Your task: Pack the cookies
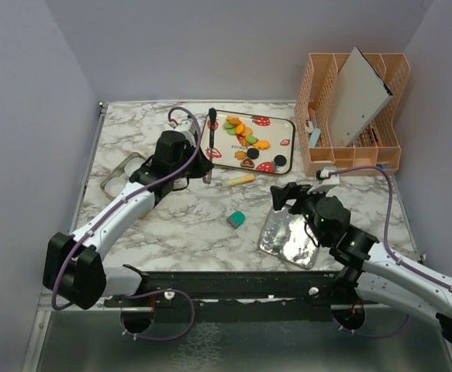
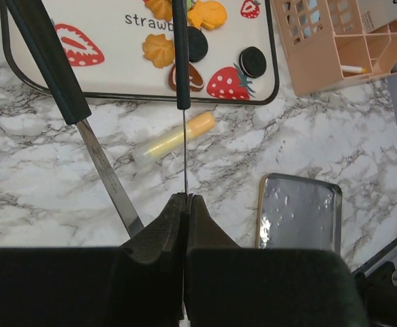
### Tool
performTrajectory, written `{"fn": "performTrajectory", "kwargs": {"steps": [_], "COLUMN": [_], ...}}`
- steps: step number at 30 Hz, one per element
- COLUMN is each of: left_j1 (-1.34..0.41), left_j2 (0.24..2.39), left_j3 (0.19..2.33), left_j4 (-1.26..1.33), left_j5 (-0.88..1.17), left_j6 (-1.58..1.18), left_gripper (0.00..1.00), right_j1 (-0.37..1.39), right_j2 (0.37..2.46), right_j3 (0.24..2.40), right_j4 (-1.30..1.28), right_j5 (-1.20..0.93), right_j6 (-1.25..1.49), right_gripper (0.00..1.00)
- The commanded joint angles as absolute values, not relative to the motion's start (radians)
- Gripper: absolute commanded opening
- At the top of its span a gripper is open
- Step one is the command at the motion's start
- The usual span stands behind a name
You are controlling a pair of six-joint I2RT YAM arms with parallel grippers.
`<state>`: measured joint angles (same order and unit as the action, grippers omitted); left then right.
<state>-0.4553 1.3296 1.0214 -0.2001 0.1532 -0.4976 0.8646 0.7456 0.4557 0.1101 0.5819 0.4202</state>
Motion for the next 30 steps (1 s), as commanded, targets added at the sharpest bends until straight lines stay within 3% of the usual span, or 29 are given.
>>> {"fn": "performTrajectory", "kwargs": {"steps": [1, 16, 30], "left_j1": [-0.485, -0.693, -0.901], "left_j2": [1.215, 1.071, 1.113], "left_j3": [0.939, 0.751, 0.761], "left_j4": [-0.118, -0.028, 0.014], "left_j5": [0.212, 0.250, 0.172], "left_j6": [-0.506, -0.500, -0.414], "left_gripper": [0.00, 0.00, 0.00], "right_j1": [0.867, 0.866, 0.867], "right_j2": [0.731, 0.840, 0.936], "right_j3": [0.495, 0.524, 0.495], "right_j4": [0.089, 0.282, 0.443], "right_j5": [0.442, 0.316, 0.395], "right_j6": [0.494, 0.724, 0.841], "right_gripper": [1.00, 0.99, 0.87]}}
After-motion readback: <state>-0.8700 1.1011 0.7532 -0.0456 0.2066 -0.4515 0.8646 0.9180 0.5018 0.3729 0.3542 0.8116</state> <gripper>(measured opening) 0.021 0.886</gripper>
